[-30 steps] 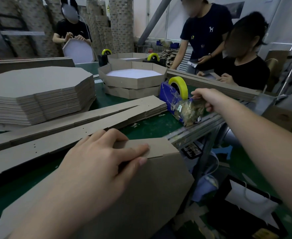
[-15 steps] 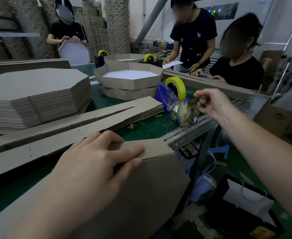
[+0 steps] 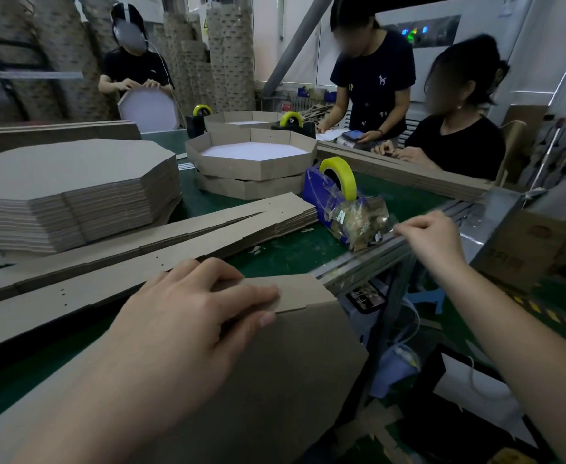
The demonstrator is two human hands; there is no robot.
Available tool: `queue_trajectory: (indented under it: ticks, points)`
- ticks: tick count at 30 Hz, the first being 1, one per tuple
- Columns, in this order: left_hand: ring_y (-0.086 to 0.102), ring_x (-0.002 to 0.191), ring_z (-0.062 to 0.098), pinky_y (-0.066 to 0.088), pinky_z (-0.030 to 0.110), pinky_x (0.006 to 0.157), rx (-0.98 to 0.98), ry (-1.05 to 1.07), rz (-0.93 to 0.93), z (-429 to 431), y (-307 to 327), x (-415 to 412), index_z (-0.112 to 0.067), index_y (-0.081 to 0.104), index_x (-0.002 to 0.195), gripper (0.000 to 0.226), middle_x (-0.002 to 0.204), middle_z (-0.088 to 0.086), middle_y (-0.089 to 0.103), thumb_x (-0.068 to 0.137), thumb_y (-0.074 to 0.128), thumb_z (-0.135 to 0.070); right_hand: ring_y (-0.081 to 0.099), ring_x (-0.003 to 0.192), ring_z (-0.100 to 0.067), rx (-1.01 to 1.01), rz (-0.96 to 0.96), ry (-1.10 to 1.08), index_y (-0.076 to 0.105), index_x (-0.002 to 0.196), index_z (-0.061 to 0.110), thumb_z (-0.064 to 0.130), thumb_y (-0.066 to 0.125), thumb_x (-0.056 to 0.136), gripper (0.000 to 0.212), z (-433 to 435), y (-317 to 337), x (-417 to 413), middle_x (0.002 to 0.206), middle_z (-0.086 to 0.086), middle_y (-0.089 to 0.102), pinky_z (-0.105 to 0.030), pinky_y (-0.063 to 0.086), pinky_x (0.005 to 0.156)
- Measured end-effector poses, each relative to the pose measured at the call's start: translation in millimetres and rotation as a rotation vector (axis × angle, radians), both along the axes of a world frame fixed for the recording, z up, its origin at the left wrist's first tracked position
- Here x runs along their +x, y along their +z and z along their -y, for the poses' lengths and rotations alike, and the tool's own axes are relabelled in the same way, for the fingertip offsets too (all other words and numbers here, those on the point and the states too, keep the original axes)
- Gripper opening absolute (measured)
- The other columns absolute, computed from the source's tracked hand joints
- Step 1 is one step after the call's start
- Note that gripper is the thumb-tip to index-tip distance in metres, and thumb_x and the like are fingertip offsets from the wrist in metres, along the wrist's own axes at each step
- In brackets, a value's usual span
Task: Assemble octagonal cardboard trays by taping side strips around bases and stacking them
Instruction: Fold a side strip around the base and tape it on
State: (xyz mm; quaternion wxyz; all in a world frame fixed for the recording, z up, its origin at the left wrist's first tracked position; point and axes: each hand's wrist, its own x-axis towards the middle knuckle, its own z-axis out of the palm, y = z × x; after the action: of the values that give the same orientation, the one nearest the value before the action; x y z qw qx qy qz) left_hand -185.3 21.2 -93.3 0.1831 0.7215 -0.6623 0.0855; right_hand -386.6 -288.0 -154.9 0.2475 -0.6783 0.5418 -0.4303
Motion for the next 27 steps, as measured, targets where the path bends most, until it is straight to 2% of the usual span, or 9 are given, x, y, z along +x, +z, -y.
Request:
queue_trajectory:
  ticks: [3, 7, 11, 13, 15, 17, 19, 23, 27]
  points:
    - [0.055, 0.101, 0.01, 0.048, 0.032, 0.081, 0.055, -0.007, -0.003, 3, 4, -2, -0.053, 0.062, 0.111, 0.053, 0.106, -0.022, 0.057, 0.081, 0.021, -0.068, 0.048, 0.081, -0.008, -0.12, 0.022, 0.098, 0.068, 0.073, 0.03, 0.022, 0.072, 0.084, 0.014, -35, 11, 7, 0.093, -0.002, 0.054, -0.024, 0.035, 0.074]
    - [0.058, 0.098, 0.01, 0.045, 0.029, 0.083, 0.027, -0.005, 0.018, 5, 9, -5, -0.048, 0.064, 0.107, 0.034, 0.105, -0.02, 0.06, 0.091, 0.034, -0.057, 0.05, 0.078, 0.0, -0.131, 0.115, 0.273, 0.073, 0.083, 0.019, 0.022, 0.072, 0.083, 0.003, -88, 30, 25, 0.085, 0.004, 0.055, -0.013, 0.036, 0.07]
    - [0.051, 0.106, 0.006, 0.045, 0.03, 0.087, 0.057, -0.012, 0.003, 7, 5, -5, -0.051, 0.057, 0.114, 0.057, 0.114, -0.023, 0.053, 0.08, 0.014, -0.065, 0.052, 0.066, 0.002, -0.048, 0.346, 0.609, 0.076, 0.081, 0.023, 0.031, 0.074, 0.08, 0.008, -154, 43, 34, 0.072, 0.013, 0.061, -0.016, 0.039, 0.066]
    - [0.054, 0.103, 0.011, 0.047, 0.034, 0.082, 0.037, -0.016, -0.029, 7, 4, -4, -0.046, 0.062, 0.108, 0.049, 0.111, -0.02, 0.057, 0.087, 0.021, -0.064, 0.052, 0.056, 0.002, -0.015, 0.479, 0.697, 0.076, 0.079, 0.023, 0.028, 0.07, 0.081, 0.008, -185, 40, 34, 0.061, 0.015, 0.06, -0.011, 0.039, 0.055]
    - [0.057, 0.098, 0.014, 0.049, 0.036, 0.078, 0.026, -0.004, -0.03, 5, 4, -4, -0.043, 0.064, 0.103, 0.039, 0.106, -0.017, 0.059, 0.091, 0.032, -0.061, 0.041, 0.042, 0.0, 0.13, 0.603, 0.701, 0.076, 0.075, 0.017, 0.028, 0.07, 0.077, 0.013, -210, 31, 38, 0.046, 0.013, 0.05, -0.013, 0.031, 0.044]
    - [0.057, 0.097, 0.014, 0.05, 0.037, 0.077, 0.043, 0.006, -0.019, 3, 4, -3, -0.042, 0.066, 0.102, 0.041, 0.105, -0.017, 0.06, 0.085, 0.034, -0.06, 0.032, 0.036, -0.002, 0.308, 0.671, 0.642, 0.077, 0.071, 0.015, 0.031, 0.083, 0.066, 0.018, -226, 20, 45, 0.041, 0.01, 0.041, -0.016, 0.025, 0.039]
    - [0.058, 0.099, 0.016, 0.05, 0.04, 0.081, 0.067, -0.005, -0.021, 1, 5, -4, -0.041, 0.067, 0.105, 0.036, 0.106, -0.017, 0.061, 0.082, 0.043, -0.055, 0.029, 0.035, -0.004, 0.422, 0.718, 0.551, 0.077, 0.069, 0.012, 0.041, 0.077, 0.055, 0.032, -233, 11, 53, 0.039, 0.008, 0.039, -0.017, 0.023, 0.038]
    - [0.059, 0.1, 0.018, 0.051, 0.042, 0.08, 0.06, -0.005, -0.019, -2, 3, -2, -0.039, 0.068, 0.106, 0.033, 0.107, -0.015, 0.061, 0.078, 0.053, -0.046, 0.023, 0.035, -0.006, 0.497, 0.778, 0.433, 0.076, 0.066, 0.013, 0.046, 0.069, 0.052, 0.036, -239, 8, 61, 0.041, 0.004, 0.032, -0.018, 0.019, 0.037]
    - [0.061, 0.096, 0.019, 0.053, 0.039, 0.074, 0.025, -0.029, 0.023, -3, 0, -2, -0.038, 0.068, 0.106, 0.036, 0.105, -0.014, 0.062, 0.08, 0.046, -0.05, 0.023, 0.036, -0.006, 0.544, 0.794, 0.427, 0.076, 0.065, 0.013, 0.042, 0.07, 0.055, 0.032, -241, 9, 63, 0.042, 0.004, 0.031, -0.018, 0.018, 0.036]
